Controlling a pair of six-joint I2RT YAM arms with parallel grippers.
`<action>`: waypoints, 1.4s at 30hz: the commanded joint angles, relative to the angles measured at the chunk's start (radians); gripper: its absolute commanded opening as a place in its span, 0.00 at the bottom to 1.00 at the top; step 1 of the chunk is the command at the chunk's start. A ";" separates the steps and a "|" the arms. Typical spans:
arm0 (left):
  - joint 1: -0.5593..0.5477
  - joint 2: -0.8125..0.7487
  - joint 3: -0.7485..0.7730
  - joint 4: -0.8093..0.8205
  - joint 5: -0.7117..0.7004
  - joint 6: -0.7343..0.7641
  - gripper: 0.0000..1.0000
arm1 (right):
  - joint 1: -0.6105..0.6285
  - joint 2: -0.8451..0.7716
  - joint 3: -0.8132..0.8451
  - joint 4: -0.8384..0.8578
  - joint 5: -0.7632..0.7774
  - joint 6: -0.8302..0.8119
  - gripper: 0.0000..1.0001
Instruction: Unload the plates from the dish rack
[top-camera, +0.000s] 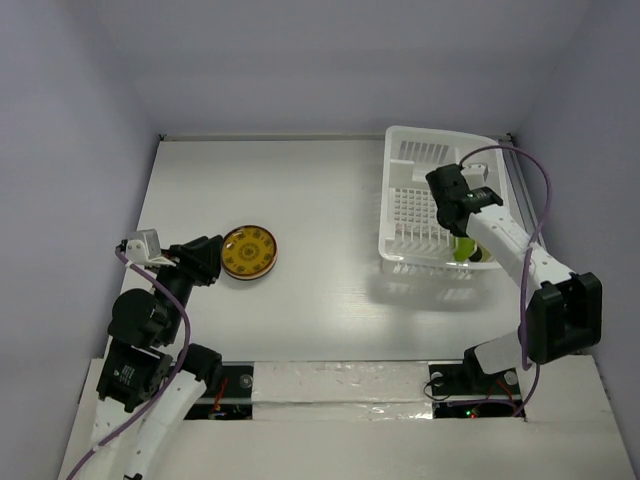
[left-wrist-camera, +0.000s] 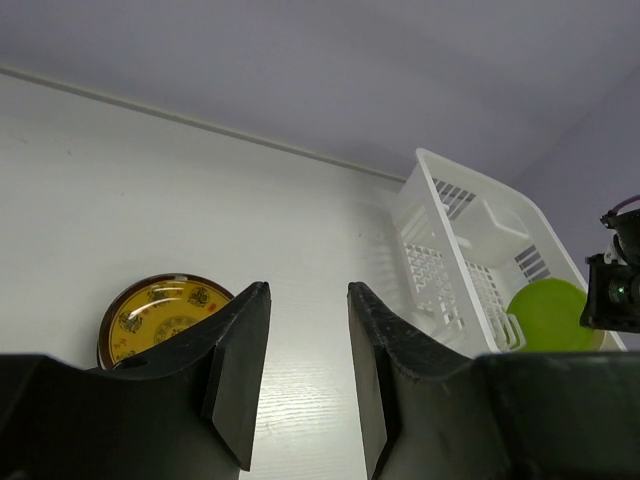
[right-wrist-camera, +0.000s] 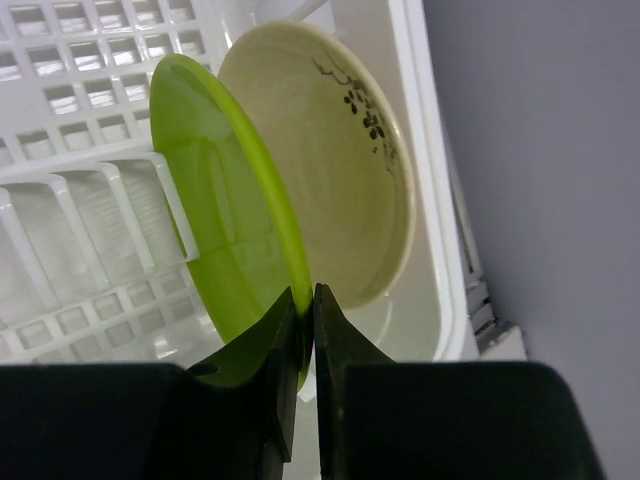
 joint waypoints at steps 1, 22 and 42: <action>-0.006 0.002 -0.002 0.034 -0.009 -0.004 0.34 | 0.054 -0.003 0.083 -0.056 0.172 -0.001 0.01; 0.024 0.032 -0.001 0.032 -0.006 -0.011 0.34 | 0.492 0.001 0.225 0.584 -0.639 0.204 0.00; 0.024 0.046 -0.001 0.032 -0.003 -0.010 0.34 | 0.611 0.667 0.451 0.943 -0.964 0.488 0.07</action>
